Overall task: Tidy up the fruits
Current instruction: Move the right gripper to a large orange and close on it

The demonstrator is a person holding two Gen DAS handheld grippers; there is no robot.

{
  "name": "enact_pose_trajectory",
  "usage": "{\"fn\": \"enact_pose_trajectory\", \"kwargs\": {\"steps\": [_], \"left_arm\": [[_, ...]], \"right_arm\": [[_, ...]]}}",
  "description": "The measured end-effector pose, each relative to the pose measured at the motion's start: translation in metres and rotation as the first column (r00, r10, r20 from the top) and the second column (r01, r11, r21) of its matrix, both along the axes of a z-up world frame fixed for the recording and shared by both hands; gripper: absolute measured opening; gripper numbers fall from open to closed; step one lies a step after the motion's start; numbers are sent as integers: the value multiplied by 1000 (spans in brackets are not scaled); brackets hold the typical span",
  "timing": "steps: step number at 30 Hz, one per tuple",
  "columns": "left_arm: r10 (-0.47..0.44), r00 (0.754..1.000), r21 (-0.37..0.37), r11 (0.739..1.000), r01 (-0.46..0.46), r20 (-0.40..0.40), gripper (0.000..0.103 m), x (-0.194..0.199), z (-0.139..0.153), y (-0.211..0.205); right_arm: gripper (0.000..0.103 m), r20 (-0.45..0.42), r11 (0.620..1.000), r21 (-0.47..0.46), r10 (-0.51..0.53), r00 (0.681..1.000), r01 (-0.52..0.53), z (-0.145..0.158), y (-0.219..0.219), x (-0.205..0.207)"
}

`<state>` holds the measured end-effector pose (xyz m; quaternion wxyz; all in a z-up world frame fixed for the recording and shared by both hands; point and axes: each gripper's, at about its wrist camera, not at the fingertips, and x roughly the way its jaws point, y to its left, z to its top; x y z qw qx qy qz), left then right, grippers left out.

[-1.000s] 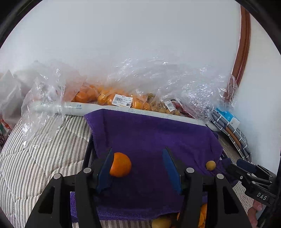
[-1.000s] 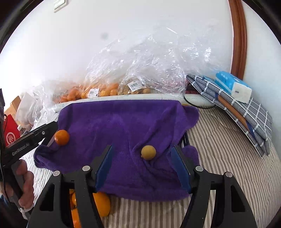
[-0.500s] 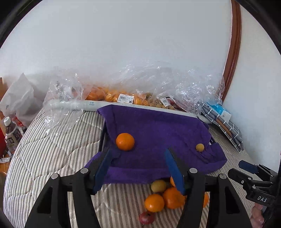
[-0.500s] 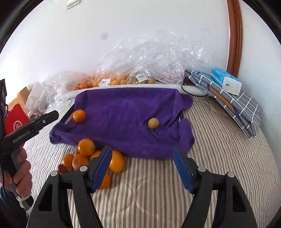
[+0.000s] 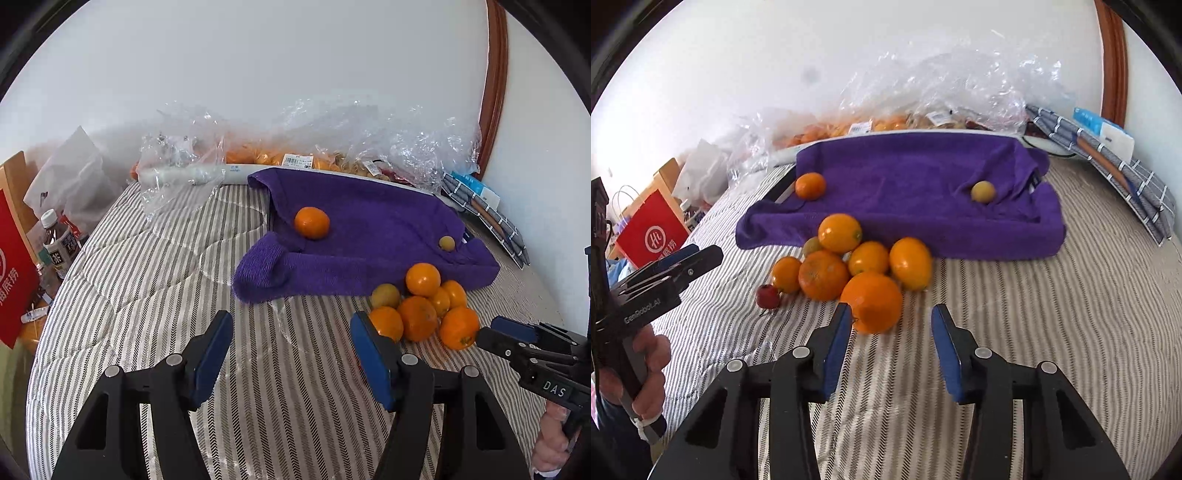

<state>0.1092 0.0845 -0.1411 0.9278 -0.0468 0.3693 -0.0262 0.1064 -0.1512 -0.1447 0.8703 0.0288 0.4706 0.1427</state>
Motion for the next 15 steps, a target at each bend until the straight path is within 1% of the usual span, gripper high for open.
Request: {"fn": "enact_pose_trajectory", "kwargs": {"steps": [4,9,11,13,14,15], "left_arm": [[-12,1000,-8,1000,12,-22,64,0,-8,-1],[-75,996,-27,997,74,-45,64,-2,-16,-4],[-85,995,-31,996,83,-57,64,-1,-19,-3],[-98,993,-60,994,94,-66,64,-1,-21,-1],[-107,992,-80,992,101,-74,64,0,-22,0],[-114,990,-97,990,106,-82,64,1,-23,1]], "right_arm": [[46,-27,1000,-1,-2,1000,2,-11,7,5],[47,-35,1000,-3,5,999,-5,-19,16,13],[47,-36,1000,-10,0,999,0,-21,19,17],[46,-48,1000,-6,6,999,-6,-25,22,22],[40,-53,1000,-5,6,999,-7,-27,22,23],[40,-50,1000,1,10,999,-10,-27,21,22]]}}
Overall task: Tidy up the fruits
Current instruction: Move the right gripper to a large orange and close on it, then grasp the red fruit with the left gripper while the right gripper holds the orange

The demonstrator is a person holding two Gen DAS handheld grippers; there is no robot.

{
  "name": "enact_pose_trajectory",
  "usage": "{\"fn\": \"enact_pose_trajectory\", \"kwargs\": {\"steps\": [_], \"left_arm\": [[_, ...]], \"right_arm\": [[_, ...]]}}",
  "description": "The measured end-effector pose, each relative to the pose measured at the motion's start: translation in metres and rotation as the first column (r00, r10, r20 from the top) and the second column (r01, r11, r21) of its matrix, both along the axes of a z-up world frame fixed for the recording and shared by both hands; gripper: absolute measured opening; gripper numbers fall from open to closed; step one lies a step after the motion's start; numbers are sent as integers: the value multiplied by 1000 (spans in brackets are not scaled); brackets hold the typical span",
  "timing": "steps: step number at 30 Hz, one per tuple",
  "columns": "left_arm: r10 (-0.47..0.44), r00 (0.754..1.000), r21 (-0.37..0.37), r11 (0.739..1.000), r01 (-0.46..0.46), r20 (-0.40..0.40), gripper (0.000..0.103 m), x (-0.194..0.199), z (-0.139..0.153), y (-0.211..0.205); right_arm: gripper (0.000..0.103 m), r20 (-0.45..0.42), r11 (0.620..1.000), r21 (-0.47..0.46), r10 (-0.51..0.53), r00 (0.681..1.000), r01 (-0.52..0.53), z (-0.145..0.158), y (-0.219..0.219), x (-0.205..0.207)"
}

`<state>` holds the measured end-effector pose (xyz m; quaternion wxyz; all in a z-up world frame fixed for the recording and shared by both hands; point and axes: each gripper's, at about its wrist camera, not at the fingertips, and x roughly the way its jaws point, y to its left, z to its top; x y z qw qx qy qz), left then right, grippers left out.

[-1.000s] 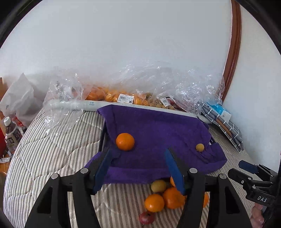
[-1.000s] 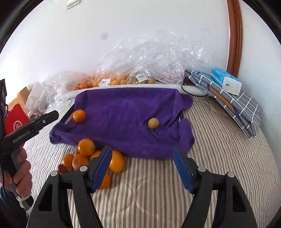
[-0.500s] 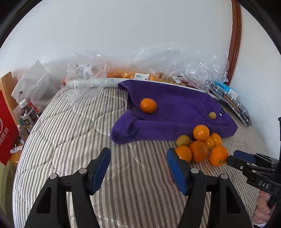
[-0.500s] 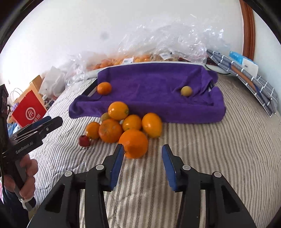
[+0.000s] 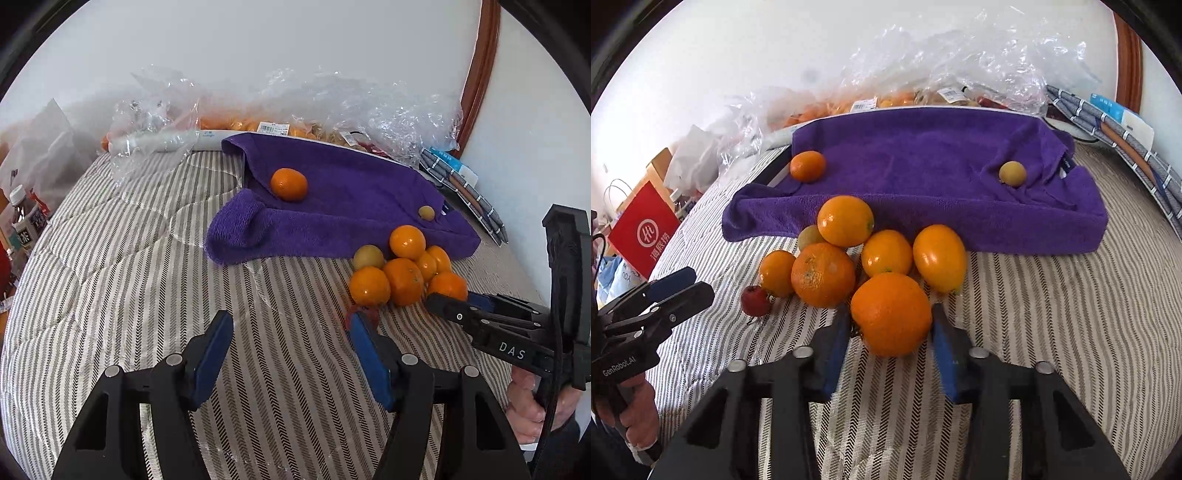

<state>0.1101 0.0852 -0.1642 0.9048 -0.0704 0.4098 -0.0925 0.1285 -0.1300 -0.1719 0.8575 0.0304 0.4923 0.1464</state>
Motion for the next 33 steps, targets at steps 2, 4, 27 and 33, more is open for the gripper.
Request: {"fn": "enact_pose_trajectory", "kwargs": {"steps": [2,4,27,33], "left_arm": [[-21,1000,-46,999,20,-18,63,1,-1,0],[-41,999,-88,995,38,-28,63,0,-2,-4],[-22,998,1,1000,22,-60,23,15,-17,-56],[-3,1000,-139,990,3,-3,23,6,-12,-35]], "right_arm": [[40,10,1000,-6,-6,1000,6,2,-3,-5],[40,18,1000,-6,-7,1000,7,4,-8,-10],[40,39,996,-11,-86,996,86,6,-70,-38],[40,80,996,12,-86,993,85,11,-72,-44]]}}
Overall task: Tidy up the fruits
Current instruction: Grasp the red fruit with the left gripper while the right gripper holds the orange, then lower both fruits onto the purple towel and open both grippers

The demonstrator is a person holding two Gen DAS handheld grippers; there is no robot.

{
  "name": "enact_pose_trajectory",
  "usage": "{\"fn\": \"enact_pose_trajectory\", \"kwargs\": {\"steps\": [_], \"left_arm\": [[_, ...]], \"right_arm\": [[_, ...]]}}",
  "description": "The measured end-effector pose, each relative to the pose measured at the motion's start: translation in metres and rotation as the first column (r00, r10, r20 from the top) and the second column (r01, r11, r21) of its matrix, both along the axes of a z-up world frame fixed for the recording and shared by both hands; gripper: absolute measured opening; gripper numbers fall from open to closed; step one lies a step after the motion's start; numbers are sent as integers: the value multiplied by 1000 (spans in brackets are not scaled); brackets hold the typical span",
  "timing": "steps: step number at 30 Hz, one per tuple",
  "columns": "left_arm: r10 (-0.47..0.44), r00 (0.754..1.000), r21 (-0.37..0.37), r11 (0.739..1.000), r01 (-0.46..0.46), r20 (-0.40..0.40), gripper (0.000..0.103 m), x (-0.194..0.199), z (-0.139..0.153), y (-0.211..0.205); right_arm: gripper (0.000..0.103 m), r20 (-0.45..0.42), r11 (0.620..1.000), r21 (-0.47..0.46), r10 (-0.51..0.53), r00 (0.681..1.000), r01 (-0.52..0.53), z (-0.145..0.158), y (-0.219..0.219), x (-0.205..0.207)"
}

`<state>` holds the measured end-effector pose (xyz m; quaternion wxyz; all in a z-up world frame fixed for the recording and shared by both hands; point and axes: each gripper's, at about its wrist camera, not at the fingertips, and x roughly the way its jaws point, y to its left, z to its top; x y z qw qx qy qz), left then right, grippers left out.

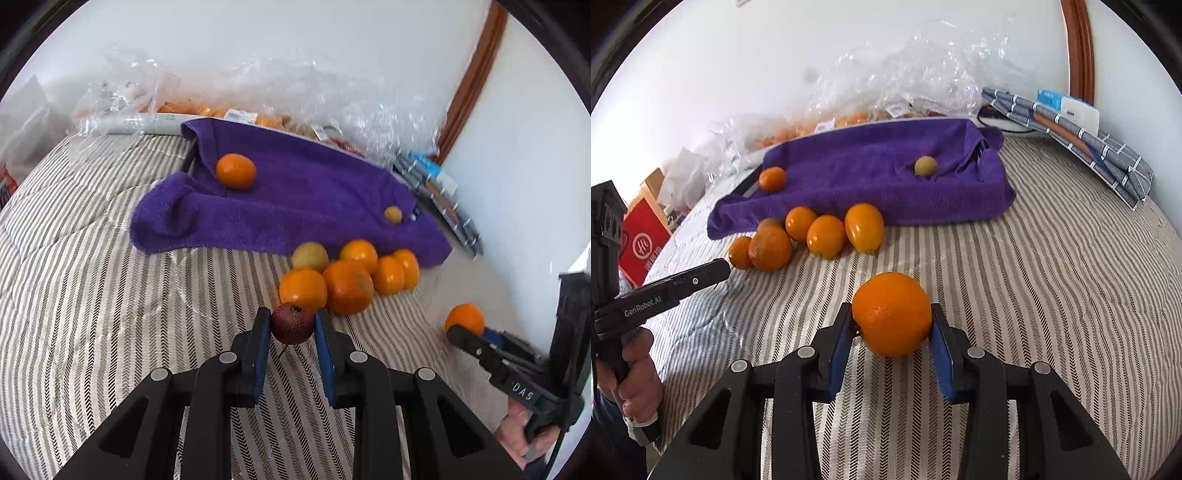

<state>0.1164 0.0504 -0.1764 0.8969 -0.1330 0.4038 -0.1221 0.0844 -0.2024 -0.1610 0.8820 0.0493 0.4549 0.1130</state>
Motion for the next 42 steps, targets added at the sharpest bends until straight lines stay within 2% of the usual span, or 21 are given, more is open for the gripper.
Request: {"fn": "enact_pose_trajectory", "kwargs": {"steps": [3,10,15,18,24,27,32,35,38,42], "left_arm": [[39,999,-23,999,-39,2,23,0,-1,6],[59,998,-16,998,-59,27,23,-3,3,7],[90,996,-73,993,-89,12,23,-1,0,17],[106,994,-67,992,-104,22,23,-3,2,18],[118,992,-52,992,-116,41,23,-8,4,17],[90,995,-109,990,-84,46,23,-8,7,20],[103,994,-107,989,-99,36,23,0,21,21],[113,992,-104,989,-107,54,23,11,40,25],[134,987,-73,989,-128,84,23,27,57,28],[169,981,-44,985,-165,98,23,53,65,29]], "right_arm": [[40,32,1000,10,6,999,-7,4,0,-4],[40,51,1000,15,18,999,-18,7,0,-6],[40,38,997,71,-26,999,23,7,-12,-5],[40,30,992,114,-56,998,52,6,-21,-4],[40,-1,989,108,-104,995,103,7,-29,-1],[40,-11,985,126,-120,993,120,11,-33,3],[40,19,985,115,-129,991,126,29,-33,13],[40,45,987,98,-134,990,129,40,-32,23],[40,65,987,87,-138,988,133,46,-31,37],[40,84,988,83,-135,987,128,49,-28,59]]}}
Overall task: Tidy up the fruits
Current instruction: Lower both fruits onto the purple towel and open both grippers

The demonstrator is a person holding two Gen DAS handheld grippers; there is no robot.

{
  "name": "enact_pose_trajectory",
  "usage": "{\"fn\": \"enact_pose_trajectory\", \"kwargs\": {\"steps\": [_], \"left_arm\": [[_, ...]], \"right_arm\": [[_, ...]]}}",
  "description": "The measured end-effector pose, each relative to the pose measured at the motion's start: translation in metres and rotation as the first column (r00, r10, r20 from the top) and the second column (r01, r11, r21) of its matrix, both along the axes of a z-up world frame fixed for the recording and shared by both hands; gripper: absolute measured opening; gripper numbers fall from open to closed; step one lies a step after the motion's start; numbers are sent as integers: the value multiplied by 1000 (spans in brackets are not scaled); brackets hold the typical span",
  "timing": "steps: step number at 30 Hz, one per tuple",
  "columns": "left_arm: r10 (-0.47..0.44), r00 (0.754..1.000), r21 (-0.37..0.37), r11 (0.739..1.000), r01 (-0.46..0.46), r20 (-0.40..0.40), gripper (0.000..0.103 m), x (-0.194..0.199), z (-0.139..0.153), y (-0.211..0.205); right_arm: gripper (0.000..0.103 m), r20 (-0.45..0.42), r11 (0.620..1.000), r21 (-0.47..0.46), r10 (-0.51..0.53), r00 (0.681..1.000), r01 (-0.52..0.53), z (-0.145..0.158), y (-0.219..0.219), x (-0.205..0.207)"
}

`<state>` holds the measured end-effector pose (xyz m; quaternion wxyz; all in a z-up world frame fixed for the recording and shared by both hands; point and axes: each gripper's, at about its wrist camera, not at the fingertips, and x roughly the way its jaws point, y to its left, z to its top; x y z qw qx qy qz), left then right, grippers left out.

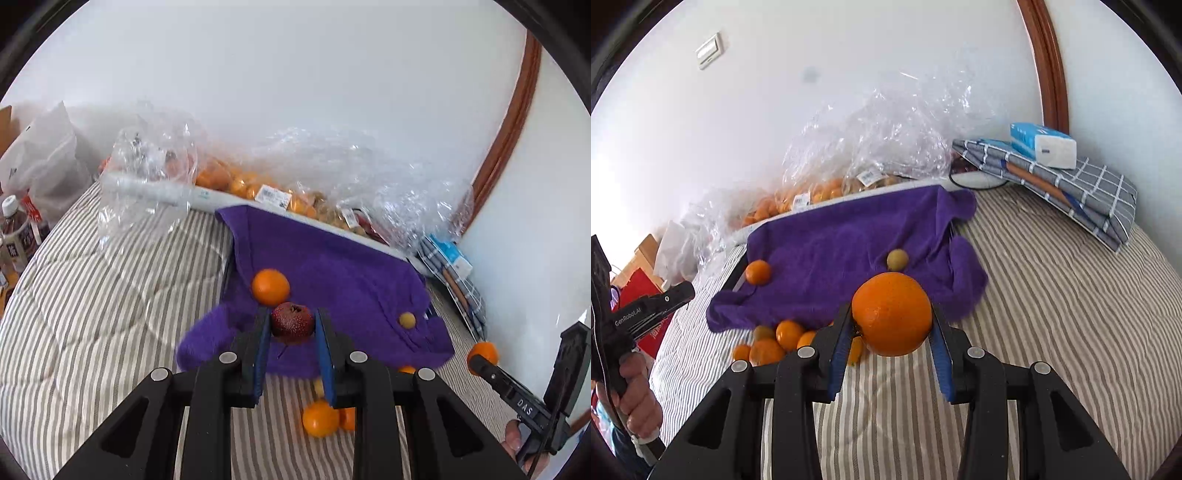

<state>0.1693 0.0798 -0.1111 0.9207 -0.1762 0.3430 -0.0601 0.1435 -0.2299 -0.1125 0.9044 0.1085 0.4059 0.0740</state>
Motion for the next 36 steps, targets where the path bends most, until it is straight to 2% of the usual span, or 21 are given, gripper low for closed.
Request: {"fn": "enact_pose_trajectory", "kwargs": {"steps": [3,8,12,17,20,26,36], "left_arm": [[4,1000,9,1000,-4,4,23,22,4,0],[50,998,96,994,-54,44,23,43,3,-4],[64,997,74,995,-67,34,23,49,-12,2],[41,999,78,996,-39,-27,23,54,-28,3],[24,999,54,998,-22,-38,23,54,-31,3],[19,997,65,998,-14,-75,23,61,-41,-3],[10,996,93,996,-2,-85,23,63,-45,-10]], "right_arm": [[40,17,1000,-23,4,1000,-4,0,5,23],[40,38,1000,-17,22,999,-21,-5,14,58],[40,28,999,-24,26,999,-25,-16,22,76],[40,14,998,-2,66,998,-66,-32,26,80],[40,16,998,-7,65,998,-65,-33,26,79],[40,-17,999,-21,44,999,-45,-42,24,83],[40,-74,995,-44,84,994,-87,-56,37,87]]}}
